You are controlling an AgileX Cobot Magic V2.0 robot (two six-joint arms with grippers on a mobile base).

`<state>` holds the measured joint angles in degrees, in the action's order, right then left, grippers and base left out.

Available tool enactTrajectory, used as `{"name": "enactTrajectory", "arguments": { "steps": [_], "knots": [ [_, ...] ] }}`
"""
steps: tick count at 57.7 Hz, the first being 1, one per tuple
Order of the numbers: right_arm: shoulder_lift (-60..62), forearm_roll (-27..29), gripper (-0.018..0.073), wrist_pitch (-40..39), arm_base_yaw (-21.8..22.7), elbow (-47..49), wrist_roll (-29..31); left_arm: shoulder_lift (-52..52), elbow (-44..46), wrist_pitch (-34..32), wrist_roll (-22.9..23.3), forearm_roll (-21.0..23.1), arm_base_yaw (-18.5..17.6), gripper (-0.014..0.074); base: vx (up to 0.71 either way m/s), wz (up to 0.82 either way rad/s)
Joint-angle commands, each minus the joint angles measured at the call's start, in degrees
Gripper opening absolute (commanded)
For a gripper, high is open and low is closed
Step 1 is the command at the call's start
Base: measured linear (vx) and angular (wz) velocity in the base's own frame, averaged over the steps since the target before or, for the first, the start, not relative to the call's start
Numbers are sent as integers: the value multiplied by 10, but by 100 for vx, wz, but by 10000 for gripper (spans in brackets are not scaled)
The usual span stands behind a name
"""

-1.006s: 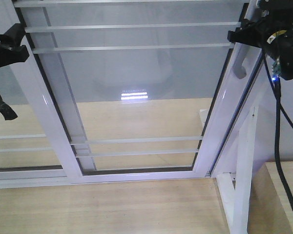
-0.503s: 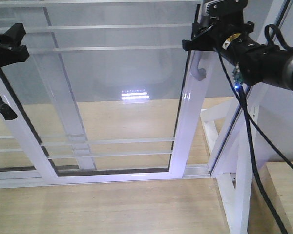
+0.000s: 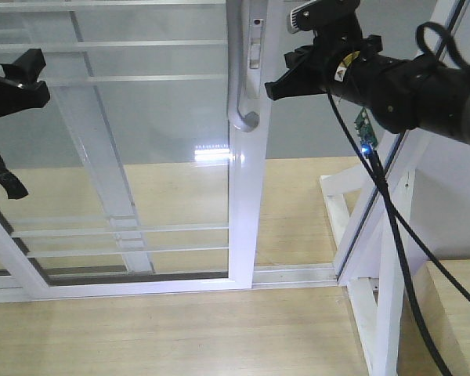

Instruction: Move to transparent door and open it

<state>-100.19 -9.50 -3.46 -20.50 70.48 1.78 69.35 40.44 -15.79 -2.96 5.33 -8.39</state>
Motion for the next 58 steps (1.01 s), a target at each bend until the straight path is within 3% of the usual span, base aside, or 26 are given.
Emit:
{"name": "enactTrajectory", "arguments": {
  "steps": [1,7,18,30,34,58],
  "knots": [
    [59,-1,-11,35,3,14,3,-6,20,-19,5,1,-2,580,0,0],
    [98,-1,-9,19,3,-31,3,8,20,-14,5,-12,-2,580,0,0],
    [193,1,-8,-104,3,-196,3,42,20,-40,6,-49,-10,580,0,0],
    [292,4,-8,-176,3,-352,1,109,30,-153,9,-82,-49,580,0,0],
    [313,4,-8,-182,3,-374,1,144,54,-150,30,-76,-49,580,0,0],
    [345,4,-8,-183,3,-388,12,283,211,-131,30,-57,-47,580,0,0]
  ]
}}
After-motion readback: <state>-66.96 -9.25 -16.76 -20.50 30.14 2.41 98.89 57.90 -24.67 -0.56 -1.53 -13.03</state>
